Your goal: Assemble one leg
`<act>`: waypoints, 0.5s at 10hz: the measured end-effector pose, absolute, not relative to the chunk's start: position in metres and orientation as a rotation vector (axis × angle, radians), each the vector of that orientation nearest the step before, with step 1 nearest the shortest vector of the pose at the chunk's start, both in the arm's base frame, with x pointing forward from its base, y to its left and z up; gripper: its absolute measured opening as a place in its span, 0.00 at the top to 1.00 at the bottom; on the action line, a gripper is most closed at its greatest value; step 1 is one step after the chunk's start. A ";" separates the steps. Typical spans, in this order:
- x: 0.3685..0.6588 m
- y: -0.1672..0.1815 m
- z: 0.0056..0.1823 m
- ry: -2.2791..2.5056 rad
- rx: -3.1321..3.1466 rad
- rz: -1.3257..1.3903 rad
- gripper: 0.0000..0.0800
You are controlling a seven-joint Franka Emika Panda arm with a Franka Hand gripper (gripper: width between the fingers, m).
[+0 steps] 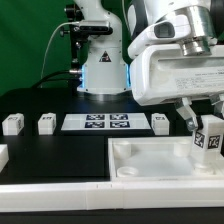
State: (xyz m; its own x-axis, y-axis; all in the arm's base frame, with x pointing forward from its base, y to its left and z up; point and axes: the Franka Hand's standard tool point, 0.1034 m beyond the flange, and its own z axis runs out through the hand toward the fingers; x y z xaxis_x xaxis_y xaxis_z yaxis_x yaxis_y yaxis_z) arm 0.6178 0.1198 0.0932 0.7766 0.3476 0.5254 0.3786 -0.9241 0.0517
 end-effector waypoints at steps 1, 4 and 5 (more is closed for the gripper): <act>0.617 0.120 0.092 -0.597 -2.908 -0.840 0.63; 0.616 0.119 0.085 -0.592 -2.904 -0.859 0.63; 0.616 0.119 0.085 -0.588 -2.897 -0.888 0.63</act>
Offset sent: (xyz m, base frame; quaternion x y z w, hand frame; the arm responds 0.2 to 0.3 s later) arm -0.0090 0.0001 -0.0158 0.0026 0.0068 0.0093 0.9999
